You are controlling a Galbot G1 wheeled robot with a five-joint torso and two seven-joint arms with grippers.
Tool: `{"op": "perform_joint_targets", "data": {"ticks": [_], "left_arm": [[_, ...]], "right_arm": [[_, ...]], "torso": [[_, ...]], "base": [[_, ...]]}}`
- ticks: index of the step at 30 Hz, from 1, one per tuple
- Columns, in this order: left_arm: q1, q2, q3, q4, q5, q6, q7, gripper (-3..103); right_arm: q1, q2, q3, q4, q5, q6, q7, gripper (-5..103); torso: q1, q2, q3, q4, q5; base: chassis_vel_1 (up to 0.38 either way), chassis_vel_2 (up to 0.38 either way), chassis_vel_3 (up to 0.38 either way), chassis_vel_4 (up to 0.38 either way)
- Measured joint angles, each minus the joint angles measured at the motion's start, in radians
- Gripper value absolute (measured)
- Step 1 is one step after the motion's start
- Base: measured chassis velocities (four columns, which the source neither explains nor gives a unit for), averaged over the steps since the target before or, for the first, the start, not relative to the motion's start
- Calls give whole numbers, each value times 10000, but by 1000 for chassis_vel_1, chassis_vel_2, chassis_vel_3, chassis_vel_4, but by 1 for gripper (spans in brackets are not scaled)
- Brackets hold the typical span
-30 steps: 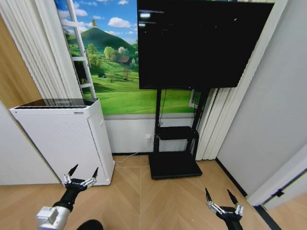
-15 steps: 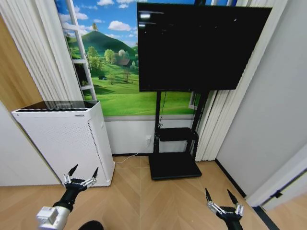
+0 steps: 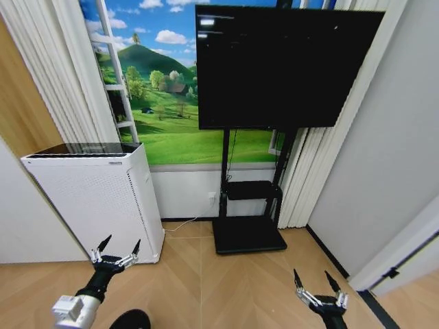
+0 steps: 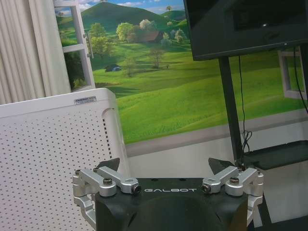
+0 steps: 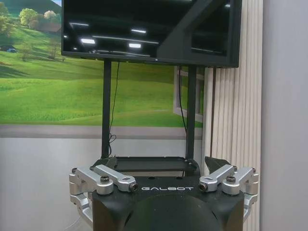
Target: Pick up the trash bin and place the garbage on the floor into it.
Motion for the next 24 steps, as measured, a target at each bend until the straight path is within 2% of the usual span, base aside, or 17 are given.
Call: {"op": "perform_joint_targets", "data": {"ticks": [7, 10, 13, 16, 17, 19, 20, 24], "left_arm": [[0, 0, 0, -1, 0, 1, -1, 100], [0, 0, 0, 0, 0, 0, 0, 100], [0, 0, 1, -1, 0, -1, -1, 100], [0, -1, 1, 0, 0, -1, -1, 100], [1, -1, 1, -1, 0, -1, -1, 100], [0, -1, 0, 0, 0, -1, -1, 100], [1, -1, 1, -1, 0, -1, -1, 100], [0, -1, -1, -2, 0, -3, -2, 100]], "right_arm": [[0, 0, 0, 0, 0, 0, 0, 100], [0, 0, 1, 0, 0, 0, 0, 100], [0, 0, 0, 0, 0, 0, 0, 100], [-1, 0, 1, 0, 0, 1, 0, 100], [0, -1, 0, -1, 1, 0, 0, 100], [1, 0, 0, -1, 0, 0, 0, 100], [-1, -1, 2, 0, 0, 1, 0, 100], [-1, 0, 0, 0, 0, 1, -1, 100]], "torso": [[-7, -23, -9, -3, 8], [-13, -27, -14, -1, -5], [-14, -37, -17, -5, 10], [-20, -41, -21, -1, -10], [-20, -44, -22, -1, 9], [-20, -47, -23, -2, 8], [-20, -49, -23, -1, -9], [-26, -53, -27, 0, 3]], "base": [[230, -227, -228, 222], [297, -260, -258, 254], [368, -257, -330, 270], [425, -251, -420, 284], [481, -251, -456, 269], [481, -259, -482, 257], [467, -268, -507, 261], [471, -269, -483, 265]]}}
